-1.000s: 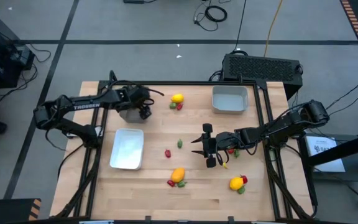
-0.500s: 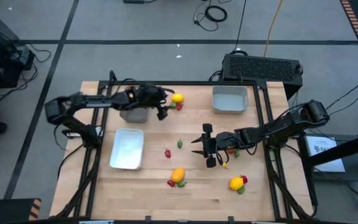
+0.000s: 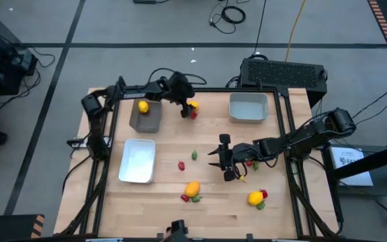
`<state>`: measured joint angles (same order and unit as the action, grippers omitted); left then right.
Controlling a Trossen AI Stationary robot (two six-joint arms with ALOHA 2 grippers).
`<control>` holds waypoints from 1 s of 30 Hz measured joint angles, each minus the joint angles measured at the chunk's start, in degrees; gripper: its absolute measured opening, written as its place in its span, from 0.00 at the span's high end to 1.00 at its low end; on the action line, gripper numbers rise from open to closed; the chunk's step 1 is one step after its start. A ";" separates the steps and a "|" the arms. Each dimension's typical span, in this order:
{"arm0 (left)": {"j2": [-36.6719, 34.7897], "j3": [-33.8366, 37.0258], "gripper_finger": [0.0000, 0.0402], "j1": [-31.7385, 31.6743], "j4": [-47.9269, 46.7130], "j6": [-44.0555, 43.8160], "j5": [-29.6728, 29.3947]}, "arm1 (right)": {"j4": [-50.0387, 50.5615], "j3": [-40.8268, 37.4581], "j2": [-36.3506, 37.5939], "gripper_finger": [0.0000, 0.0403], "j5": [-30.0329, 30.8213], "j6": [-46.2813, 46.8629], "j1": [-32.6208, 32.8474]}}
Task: Sort produce into baskets
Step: Put the top left yellow lemon into the black bin
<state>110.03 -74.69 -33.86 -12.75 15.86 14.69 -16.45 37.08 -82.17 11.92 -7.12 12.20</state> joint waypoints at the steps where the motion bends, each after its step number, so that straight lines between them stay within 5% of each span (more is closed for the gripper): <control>1: 0.62 -0.35 0.20 -0.24 -0.20 0.00 1.32 | 0.25 0.00 0.00 0.58 -0.04 -0.01 -0.22; 30: 7.52 -0.85 0.20 -1.01 -0.90 1.03 -1.71 | 2.71 0.02 0.00 0.58 -0.04 0.46 -2.86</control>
<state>117.55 -75.53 -34.87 -13.65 16.88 12.97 -13.74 37.10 -82.17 11.88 -6.66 9.34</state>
